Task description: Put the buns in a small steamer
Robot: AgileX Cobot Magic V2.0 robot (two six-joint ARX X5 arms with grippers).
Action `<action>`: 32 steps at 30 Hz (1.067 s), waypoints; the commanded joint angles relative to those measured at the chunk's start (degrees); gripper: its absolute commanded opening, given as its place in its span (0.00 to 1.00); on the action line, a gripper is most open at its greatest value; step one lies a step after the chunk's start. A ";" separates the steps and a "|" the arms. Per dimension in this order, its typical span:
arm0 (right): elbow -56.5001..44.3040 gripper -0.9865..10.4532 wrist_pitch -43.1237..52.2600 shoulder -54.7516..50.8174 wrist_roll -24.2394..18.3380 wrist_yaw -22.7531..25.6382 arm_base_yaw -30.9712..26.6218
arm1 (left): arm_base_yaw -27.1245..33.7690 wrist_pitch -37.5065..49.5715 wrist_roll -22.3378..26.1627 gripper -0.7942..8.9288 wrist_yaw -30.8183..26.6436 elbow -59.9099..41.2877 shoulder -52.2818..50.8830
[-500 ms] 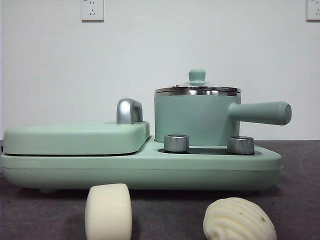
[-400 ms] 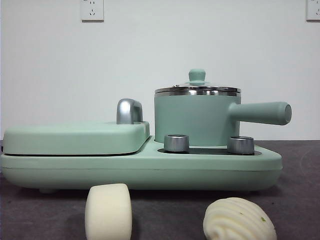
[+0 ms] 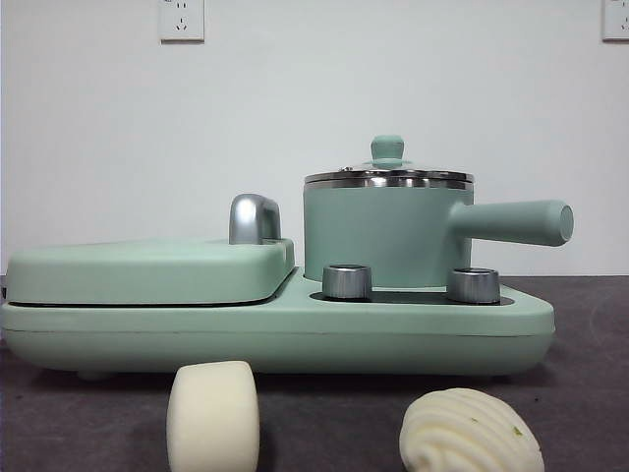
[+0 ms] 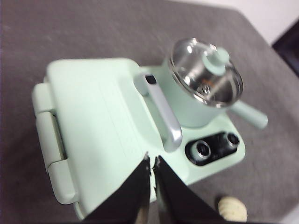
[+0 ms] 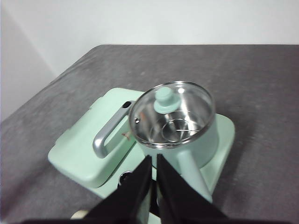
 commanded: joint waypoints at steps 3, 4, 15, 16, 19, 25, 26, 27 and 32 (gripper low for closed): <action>0.81 0.10 0.37 1.79 -2.64 -0.63 0.13 | -0.50 1.25 4.09 0.10 0.72 2.10 1.97; 0.81 0.10 0.11 1.84 -2.64 -0.55 0.13 | -0.50 1.22 4.09 0.10 0.72 2.10 2.08; 0.81 0.47 -0.15 2.14 -2.67 -0.20 0.13 | -0.50 1.49 4.37 0.57 0.70 2.10 2.60; 0.81 0.47 0.09 2.12 -2.64 -0.20 0.13 | -0.50 1.73 4.35 0.57 0.70 2.10 2.60; 0.81 0.47 0.59 2.12 -2.60 -0.26 0.13 | -0.50 2.82 2.29 0.56 0.70 2.10 2.60; 0.81 0.47 0.48 2.10 -1.11 -0.37 0.13 | -0.52 5.77 -0.70 0.56 1.11 2.51 4.37; 0.81 0.47 0.42 2.10 -0.96 -0.37 0.13 | -0.52 5.44 -0.79 0.56 1.11 3.06 5.33; 0.81 0.47 0.33 2.10 -0.90 -0.44 0.13 | -0.61 4.90 -0.76 0.56 1.11 3.93 6.58; 0.81 0.47 0.17 2.10 -0.92 -0.87 0.13 | -2.69 0.96 0.66 0.56 1.11 11.21 15.04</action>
